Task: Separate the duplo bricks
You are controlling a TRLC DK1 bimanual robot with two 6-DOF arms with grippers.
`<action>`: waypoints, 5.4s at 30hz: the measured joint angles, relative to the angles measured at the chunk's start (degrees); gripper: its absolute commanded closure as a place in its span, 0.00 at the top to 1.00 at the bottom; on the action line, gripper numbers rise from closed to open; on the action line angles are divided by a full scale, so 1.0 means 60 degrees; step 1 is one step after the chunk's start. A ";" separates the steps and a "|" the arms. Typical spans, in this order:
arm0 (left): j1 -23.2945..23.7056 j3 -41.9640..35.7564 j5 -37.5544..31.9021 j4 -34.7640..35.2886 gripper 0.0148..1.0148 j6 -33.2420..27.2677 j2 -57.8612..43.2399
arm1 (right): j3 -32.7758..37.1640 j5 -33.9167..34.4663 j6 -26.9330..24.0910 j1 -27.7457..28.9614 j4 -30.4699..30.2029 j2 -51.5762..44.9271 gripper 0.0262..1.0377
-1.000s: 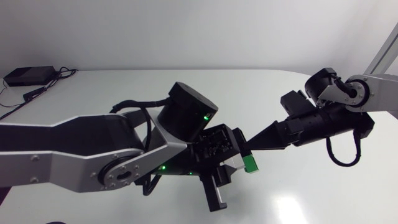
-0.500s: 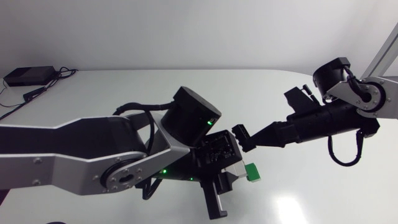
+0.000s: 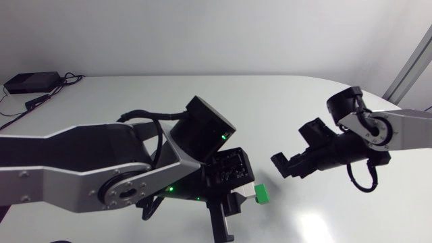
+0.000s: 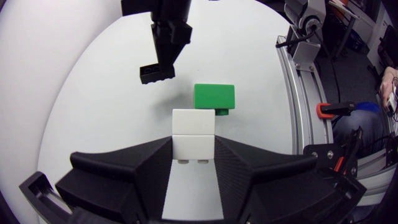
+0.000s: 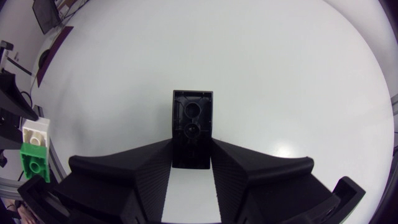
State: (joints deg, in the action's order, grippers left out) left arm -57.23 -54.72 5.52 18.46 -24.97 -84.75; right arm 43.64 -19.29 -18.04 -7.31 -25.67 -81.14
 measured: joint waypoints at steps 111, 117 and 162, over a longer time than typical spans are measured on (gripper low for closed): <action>-0.0036 0.0004 -0.1075 0.0120 0.27 -0.0517 0.0368 | -0.0430 -0.1872 -0.0623 -0.1195 -0.1690 0.2328 0.30; 0.0095 0.0011 -0.1504 0.0608 0.27 -0.1107 0.0576 | -0.1348 0.0750 -0.0131 -0.3151 -0.0590 0.2280 0.30; -0.0652 0.0284 -0.1996 -0.1166 0.28 -0.0674 0.0922 | 0.0627 -0.6838 0.0517 0.0066 -0.2925 0.1173 0.89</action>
State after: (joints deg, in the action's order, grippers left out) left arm -61.14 -53.01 -6.46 11.46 -29.02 -79.22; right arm 47.40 -60.31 -14.94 -6.92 -43.22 -74.11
